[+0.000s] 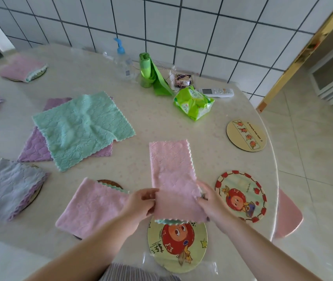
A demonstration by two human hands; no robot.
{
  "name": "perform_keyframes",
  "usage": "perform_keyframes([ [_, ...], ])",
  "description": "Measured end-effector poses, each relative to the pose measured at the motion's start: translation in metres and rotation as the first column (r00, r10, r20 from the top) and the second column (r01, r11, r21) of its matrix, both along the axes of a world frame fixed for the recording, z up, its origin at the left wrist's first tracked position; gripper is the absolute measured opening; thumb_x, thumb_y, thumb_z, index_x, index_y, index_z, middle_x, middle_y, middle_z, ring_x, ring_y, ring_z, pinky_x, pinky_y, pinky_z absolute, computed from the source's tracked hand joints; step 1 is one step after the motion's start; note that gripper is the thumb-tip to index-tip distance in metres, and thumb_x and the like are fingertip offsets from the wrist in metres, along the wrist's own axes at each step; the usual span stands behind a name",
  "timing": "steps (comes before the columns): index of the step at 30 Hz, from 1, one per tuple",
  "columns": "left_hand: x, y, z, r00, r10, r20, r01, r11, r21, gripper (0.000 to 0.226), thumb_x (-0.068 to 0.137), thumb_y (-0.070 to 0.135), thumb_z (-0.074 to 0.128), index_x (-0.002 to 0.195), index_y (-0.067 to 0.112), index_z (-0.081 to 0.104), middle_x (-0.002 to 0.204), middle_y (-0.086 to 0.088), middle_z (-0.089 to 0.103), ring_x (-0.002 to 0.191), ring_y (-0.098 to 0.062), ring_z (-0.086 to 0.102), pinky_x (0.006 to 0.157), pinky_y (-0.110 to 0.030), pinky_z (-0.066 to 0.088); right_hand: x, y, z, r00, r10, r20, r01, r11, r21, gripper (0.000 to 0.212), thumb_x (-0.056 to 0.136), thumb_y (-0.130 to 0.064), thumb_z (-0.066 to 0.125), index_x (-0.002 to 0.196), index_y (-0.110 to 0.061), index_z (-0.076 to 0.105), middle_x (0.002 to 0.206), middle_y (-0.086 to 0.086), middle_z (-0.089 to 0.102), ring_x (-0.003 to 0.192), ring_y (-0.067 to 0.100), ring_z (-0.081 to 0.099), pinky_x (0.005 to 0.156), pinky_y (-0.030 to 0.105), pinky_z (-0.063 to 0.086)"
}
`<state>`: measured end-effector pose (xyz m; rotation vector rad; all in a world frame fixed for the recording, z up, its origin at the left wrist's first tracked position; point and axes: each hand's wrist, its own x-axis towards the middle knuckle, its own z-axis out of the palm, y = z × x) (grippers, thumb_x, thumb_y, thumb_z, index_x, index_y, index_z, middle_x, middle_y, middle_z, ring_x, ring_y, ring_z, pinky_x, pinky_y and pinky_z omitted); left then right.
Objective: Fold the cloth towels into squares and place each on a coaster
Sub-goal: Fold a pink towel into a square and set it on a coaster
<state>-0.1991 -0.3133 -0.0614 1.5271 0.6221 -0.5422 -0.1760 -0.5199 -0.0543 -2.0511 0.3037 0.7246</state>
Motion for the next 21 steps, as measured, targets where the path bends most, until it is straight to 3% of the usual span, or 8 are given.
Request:
perform_keyframes([
  [5,-0.033,0.014,-0.014,0.997,-0.072,0.014,0.072,0.997,0.003,0.037,0.088,-0.007,0.047,0.097,0.021,0.07,0.091,-0.01,0.071,0.086,-0.025,0.066,0.081,-0.04,0.056,-0.049,0.002,-0.011,0.989,-0.037,-0.143,0.064,0.981,0.183,0.029,0.097,-0.021,0.044,0.12,-0.033,0.057,0.103,-0.002,0.063,0.072,0.018,0.063,0.06,0.029,0.052],
  [7,-0.044,0.021,-0.022,0.975,-0.185,0.122,0.162,0.971,0.176,0.042,0.085,-0.007,0.048,0.1,0.027,0.068,0.096,0.001,0.069,0.092,-0.019,0.063,0.085,-0.037,0.053,-0.059,0.002,-0.013,0.98,-0.08,-0.183,0.122,0.966,0.23,0.027,0.098,-0.019,0.042,0.114,-0.031,0.061,0.089,-0.001,0.064,0.064,0.013,0.059,0.053,0.025,0.047],
  [9,-0.054,0.026,-0.03,0.867,-0.456,0.2,0.311,0.809,0.499,0.043,0.083,-0.001,0.049,0.111,0.03,0.062,0.109,0.009,0.056,0.104,-0.013,0.053,0.094,-0.029,0.043,-0.063,0.0,-0.016,0.974,-0.141,-0.178,0.182,0.955,0.235,0.031,0.099,-0.016,0.039,0.113,-0.028,0.063,0.068,0.0,0.054,0.056,0.012,0.049,0.05,0.022,0.041],
  [11,-0.059,0.028,-0.03,0.708,-0.685,0.172,0.345,0.549,0.761,0.042,0.088,0.012,0.045,0.125,0.03,0.053,0.12,0.008,0.048,0.112,-0.013,0.044,0.096,-0.026,0.036,-0.064,-0.002,-0.019,0.983,-0.132,-0.127,0.156,0.966,0.204,0.034,0.099,-0.012,0.036,0.114,-0.025,0.063,0.073,-0.001,0.054,0.066,0.013,0.053,0.061,0.025,0.045],
  [12,-0.059,0.03,-0.03,0.619,-0.773,0.142,0.328,0.418,0.847,0.042,0.089,0.018,0.041,0.128,0.029,0.051,0.125,0.005,0.048,0.117,-0.018,0.045,0.098,-0.03,0.038,-0.065,-0.004,-0.02,0.992,-0.091,-0.09,0.105,0.978,0.177,0.035,0.098,-0.01,0.035,0.115,-0.026,0.061,0.082,-0.002,0.058,0.077,0.013,0.056,0.071,0.027,0.047],
  [14,-0.057,0.033,-0.031,0.436,-0.897,0.066,0.309,0.218,0.926,0.045,0.084,0.026,0.036,0.125,0.028,0.051,0.13,0.0,0.054,0.12,-0.023,0.052,0.094,-0.039,0.048,-0.065,-0.008,-0.02,0.999,0.01,-0.04,-0.004,0.989,0.15,0.041,0.097,-0.005,0.033,0.121,-0.029,0.056,0.08,-0.005,0.056,0.075,0.013,0.053,0.071,0.028,0.044],
  [16,-0.053,0.037,-0.035,0.308,-0.951,0.016,0.3,0.113,0.947,0.048,0.08,0.028,0.037,0.126,0.028,0.049,0.131,0.001,0.056,0.12,-0.019,0.053,0.093,-0.036,0.048,-0.067,-0.013,-0.02,0.996,0.085,-0.01,-0.082,0.987,0.14,0.05,0.093,0.003,0.036,0.121,-0.034,0.054,0.084,-0.013,0.055,0.074,0.009,0.053,0.07,0.026,0.044],
  [21,-0.042,0.047,-0.03,0.207,-0.977,-0.047,0.443,0.051,0.895,0.055,0.082,0.028,0.037,0.137,0.034,0.036,0.138,0.009,0.049,0.127,-0.007,0.037,0.101,-0.029,0.028,-0.066,-0.018,-0.027,0.953,0.258,0.162,-0.249,0.966,-0.071,0.054,0.086,0.0,0.051,0.109,-0.049,0.058,0.107,-0.017,0.061,0.074,0.001,0.057,0.067,0.019,0.049],
])
